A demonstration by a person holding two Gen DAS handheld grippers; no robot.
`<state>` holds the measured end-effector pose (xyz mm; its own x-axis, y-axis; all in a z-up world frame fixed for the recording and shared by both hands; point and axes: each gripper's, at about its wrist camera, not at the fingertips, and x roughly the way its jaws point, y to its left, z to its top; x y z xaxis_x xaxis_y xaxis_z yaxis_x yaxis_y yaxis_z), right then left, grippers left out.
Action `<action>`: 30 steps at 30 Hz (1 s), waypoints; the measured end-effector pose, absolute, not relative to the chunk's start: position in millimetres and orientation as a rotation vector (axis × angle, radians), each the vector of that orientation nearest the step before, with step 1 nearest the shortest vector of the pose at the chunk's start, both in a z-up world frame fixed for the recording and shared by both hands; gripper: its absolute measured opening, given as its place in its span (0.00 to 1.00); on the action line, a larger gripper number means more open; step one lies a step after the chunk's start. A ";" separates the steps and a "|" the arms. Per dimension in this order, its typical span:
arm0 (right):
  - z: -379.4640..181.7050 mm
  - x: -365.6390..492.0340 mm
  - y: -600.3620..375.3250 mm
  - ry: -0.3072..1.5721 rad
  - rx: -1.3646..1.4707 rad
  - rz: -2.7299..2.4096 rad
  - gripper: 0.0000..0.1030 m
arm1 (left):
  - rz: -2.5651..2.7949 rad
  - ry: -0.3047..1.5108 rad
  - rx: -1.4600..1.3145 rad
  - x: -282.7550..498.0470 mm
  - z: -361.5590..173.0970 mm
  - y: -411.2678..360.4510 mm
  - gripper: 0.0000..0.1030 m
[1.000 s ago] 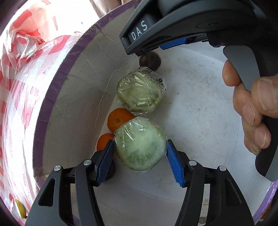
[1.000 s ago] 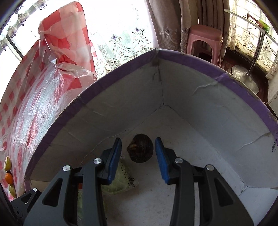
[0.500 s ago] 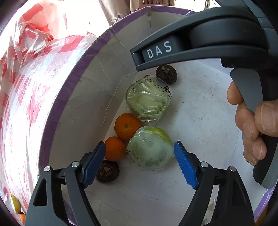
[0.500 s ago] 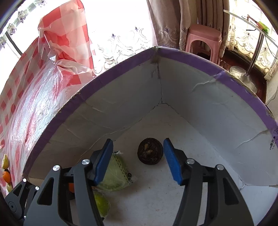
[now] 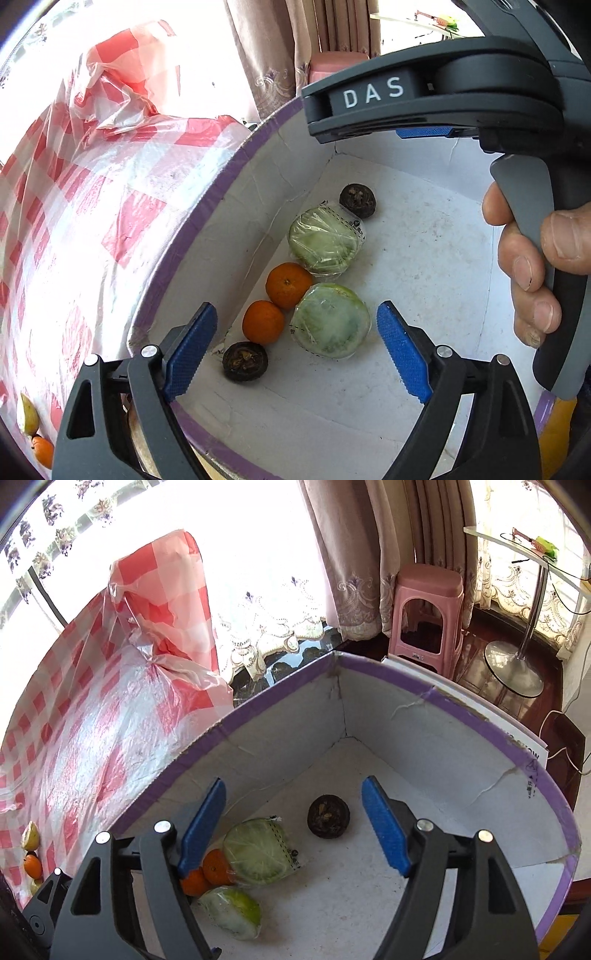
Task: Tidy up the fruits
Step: 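Move both open tools back over the remaining fruits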
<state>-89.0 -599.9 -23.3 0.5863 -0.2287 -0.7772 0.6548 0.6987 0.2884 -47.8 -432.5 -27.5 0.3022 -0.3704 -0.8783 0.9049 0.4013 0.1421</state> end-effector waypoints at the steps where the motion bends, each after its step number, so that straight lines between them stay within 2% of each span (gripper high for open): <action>1: -18.2 -91.8 -599.0 0.768 0.604 -0.557 0.74 | -0.954 0.872 0.719 -47.9 -22.1 -426.3 0.84; 13: 34.7 -95.5 -561.4 0.655 0.549 -0.459 0.76 | -0.914 0.793 0.518 -31.4 16.9 -369.0 0.84; 30: 57.6 -29.9 -442.7 0.678 0.403 -0.164 0.76 | -0.680 0.751 0.161 32.5 66.8 -190.4 0.84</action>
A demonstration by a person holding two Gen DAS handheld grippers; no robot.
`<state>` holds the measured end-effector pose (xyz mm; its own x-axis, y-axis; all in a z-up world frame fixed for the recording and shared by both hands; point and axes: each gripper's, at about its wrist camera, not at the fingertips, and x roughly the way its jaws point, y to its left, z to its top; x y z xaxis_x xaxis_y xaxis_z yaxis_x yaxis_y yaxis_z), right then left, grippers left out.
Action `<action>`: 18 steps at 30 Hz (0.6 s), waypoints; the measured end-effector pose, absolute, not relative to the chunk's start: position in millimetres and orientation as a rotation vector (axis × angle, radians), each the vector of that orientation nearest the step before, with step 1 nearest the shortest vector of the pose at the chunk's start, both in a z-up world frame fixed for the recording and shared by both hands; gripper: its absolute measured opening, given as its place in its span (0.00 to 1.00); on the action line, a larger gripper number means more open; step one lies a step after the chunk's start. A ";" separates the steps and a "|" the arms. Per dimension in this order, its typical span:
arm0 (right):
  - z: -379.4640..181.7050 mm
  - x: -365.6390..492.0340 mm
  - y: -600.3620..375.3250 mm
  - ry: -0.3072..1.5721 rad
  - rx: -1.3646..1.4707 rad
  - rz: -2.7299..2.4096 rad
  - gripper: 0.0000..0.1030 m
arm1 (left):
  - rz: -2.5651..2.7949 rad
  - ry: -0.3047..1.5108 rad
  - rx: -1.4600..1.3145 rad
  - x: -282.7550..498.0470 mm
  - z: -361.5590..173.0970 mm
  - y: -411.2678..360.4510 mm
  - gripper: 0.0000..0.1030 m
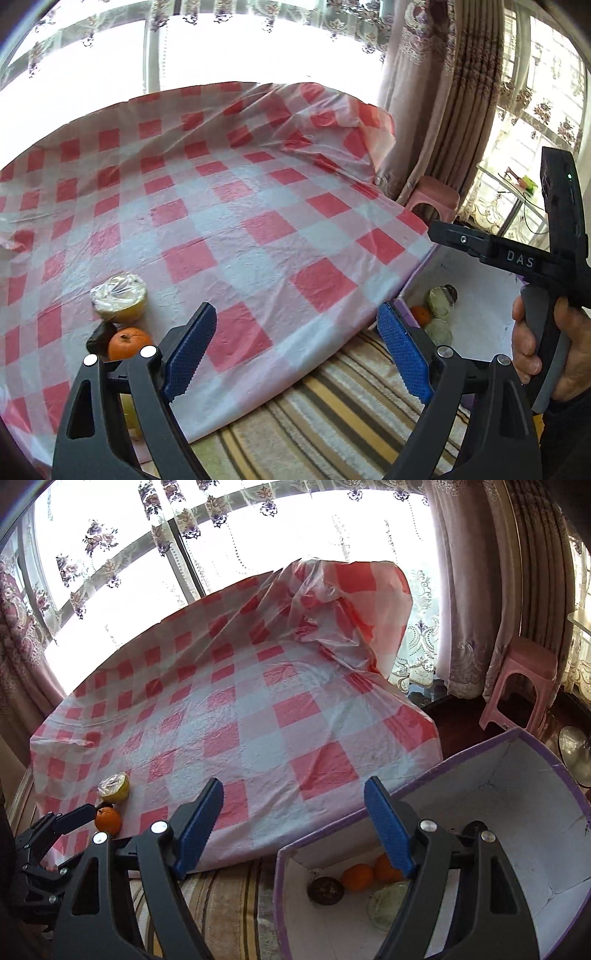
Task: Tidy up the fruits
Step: 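Move both open tools back over the remaining fruits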
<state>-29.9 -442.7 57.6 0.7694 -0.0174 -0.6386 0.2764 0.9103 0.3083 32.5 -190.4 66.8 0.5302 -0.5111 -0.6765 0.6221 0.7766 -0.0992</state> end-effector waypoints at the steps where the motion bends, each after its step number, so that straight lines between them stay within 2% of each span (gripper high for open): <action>1: 57.4 -26.2 -436.2 0.682 0.407 -0.143 0.76 | -0.662 0.752 0.144 36.7 67.6 -178.8 0.84; 10: 57.3 10.1 -375.3 0.725 0.349 -0.017 0.78 | -0.538 0.788 -0.004 70.1 60.5 -86.3 0.82; 18: 54.9 40.9 -331.7 0.758 0.303 0.076 0.78 | -0.511 0.847 -0.103 97.0 40.7 -44.6 0.79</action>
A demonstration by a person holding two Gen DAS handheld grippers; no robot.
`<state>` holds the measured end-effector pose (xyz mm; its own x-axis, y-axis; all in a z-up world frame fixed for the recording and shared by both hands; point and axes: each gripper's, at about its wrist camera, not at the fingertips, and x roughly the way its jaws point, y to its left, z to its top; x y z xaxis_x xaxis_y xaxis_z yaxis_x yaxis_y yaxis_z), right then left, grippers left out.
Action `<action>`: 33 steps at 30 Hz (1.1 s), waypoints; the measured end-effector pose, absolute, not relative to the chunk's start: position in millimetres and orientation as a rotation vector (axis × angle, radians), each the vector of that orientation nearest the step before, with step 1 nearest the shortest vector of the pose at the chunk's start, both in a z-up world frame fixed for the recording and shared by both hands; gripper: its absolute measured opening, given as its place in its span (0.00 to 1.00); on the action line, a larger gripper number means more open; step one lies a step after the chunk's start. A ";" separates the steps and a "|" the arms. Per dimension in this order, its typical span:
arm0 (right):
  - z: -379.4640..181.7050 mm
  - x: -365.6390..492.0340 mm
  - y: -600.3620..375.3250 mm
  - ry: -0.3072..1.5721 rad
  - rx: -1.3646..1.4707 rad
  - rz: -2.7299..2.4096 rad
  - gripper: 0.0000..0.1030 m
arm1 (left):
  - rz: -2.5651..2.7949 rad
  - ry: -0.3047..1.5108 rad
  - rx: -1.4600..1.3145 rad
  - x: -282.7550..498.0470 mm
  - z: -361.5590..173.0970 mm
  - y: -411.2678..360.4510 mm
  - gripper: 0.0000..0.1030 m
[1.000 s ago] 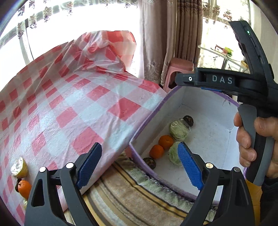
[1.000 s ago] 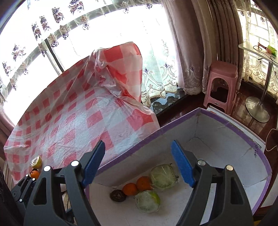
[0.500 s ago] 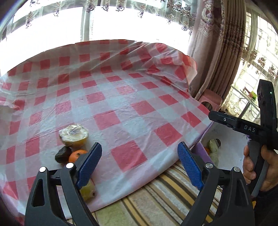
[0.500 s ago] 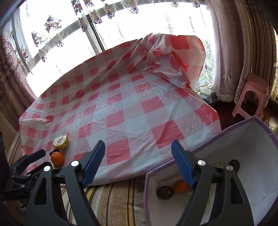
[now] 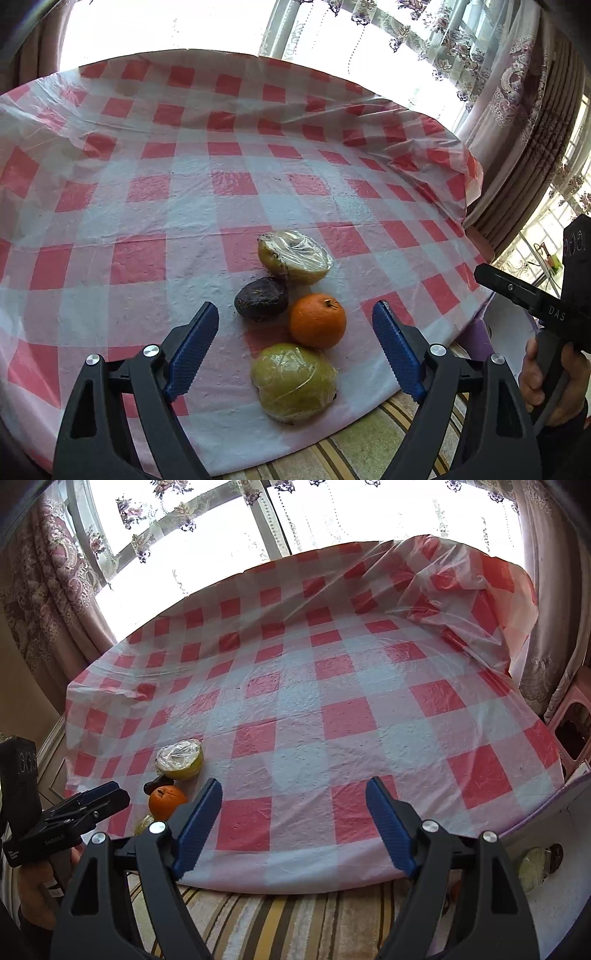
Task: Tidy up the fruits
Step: 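Move both open tools back over the remaining fruits, then grasp a dark round fruit with the left tool while the right grasps the wrapped halved fruit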
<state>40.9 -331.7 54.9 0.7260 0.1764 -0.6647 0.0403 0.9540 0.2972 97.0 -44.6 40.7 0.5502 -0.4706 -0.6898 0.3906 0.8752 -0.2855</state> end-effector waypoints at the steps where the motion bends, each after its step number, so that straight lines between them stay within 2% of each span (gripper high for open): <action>1: 54.0 44.9 -326.5 0.764 0.298 0.088 0.78 | -0.520 0.860 -0.128 100.9 38.1 -40.1 0.78; 14: 40.6 89.8 -265.6 0.817 0.226 0.227 0.78 | -0.530 0.951 -0.233 137.4 7.6 -28.2 0.54; 22: 37.0 108.7 -248.5 0.840 0.237 0.278 0.78 | -0.561 0.968 -0.266 146.6 1.1 -25.8 0.54; 27: 33.9 117.6 -240.0 0.855 0.241 0.296 0.78 | -0.607 0.986 -0.333 150.7 -4.1 -20.7 0.41; 33: 32.6 127.8 -227.7 0.867 0.231 0.314 0.78 | -0.616 0.985 -0.369 151.3 -8.1 -14.9 0.38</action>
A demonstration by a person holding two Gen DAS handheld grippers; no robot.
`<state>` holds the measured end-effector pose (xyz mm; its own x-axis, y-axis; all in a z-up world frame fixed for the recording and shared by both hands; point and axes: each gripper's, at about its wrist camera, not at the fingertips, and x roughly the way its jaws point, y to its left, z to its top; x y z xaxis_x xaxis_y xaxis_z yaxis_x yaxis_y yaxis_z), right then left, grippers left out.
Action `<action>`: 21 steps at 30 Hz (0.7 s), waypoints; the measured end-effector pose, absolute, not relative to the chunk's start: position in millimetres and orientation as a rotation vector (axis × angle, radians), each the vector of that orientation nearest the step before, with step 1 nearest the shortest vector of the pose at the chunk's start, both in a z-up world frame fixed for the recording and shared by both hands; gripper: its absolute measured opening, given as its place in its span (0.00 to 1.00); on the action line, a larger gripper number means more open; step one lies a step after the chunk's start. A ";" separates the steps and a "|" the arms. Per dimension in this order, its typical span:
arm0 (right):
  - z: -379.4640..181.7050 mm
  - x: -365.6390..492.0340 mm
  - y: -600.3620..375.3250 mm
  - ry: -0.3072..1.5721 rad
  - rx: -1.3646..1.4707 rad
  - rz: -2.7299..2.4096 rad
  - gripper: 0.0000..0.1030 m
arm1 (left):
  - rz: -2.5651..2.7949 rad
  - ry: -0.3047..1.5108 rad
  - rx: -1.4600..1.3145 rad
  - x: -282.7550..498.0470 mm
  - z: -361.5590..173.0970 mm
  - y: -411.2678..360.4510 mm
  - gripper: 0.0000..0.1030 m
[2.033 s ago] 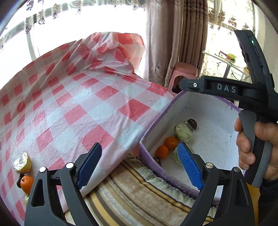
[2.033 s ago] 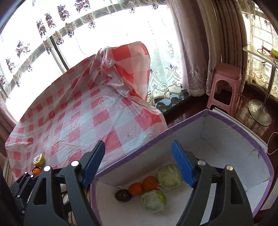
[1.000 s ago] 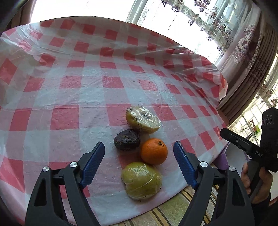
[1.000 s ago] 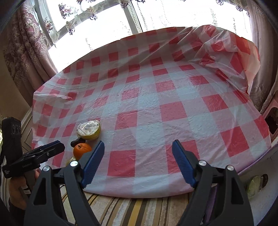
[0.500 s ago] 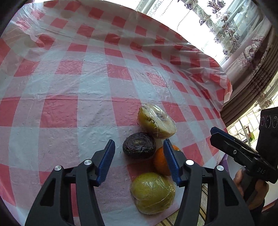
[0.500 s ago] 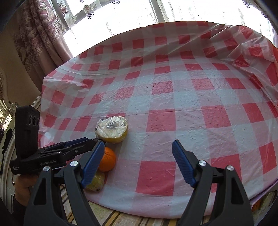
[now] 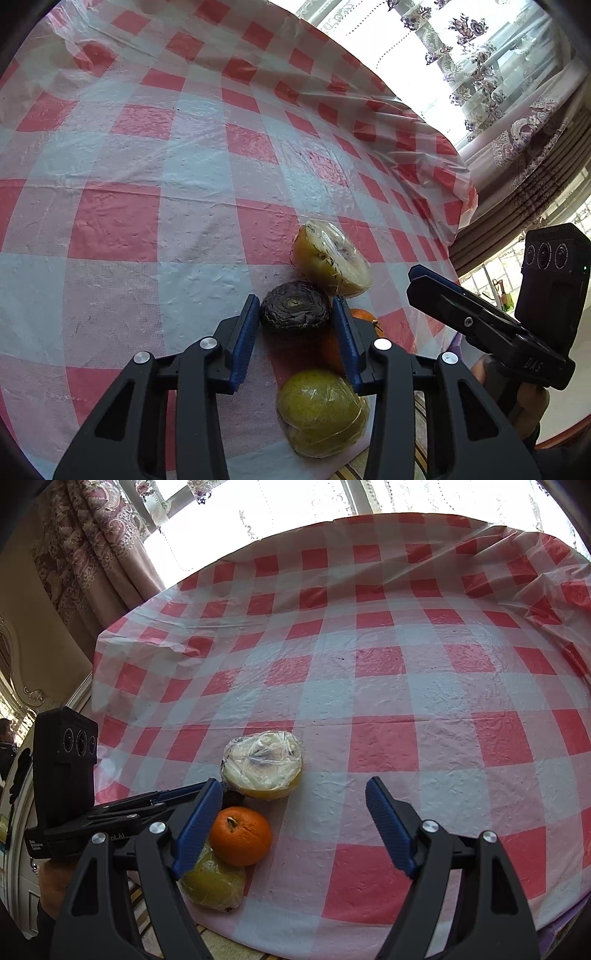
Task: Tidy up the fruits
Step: 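Grasp a dark round fruit with the left tool while the right grasps the wrapped halved fruit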
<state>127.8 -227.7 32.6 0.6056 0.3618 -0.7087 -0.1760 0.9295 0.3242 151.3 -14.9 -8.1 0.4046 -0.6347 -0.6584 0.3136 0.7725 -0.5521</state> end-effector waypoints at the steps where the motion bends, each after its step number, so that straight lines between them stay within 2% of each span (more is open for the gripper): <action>1: 32.3 129.3 -224.9 0.869 0.226 0.318 0.78 | -0.605 0.978 -0.369 150.6 -7.5 -12.8 0.38; 11: 28.3 139.2 -188.8 0.889 0.146 0.346 0.78 | -0.373 0.860 -0.255 148.7 8.5 18.2 0.38; 21: 20.0 146.1 -151.8 0.901 -0.056 0.263 0.78 | -0.308 0.847 -0.173 148.3 7.6 25.1 0.38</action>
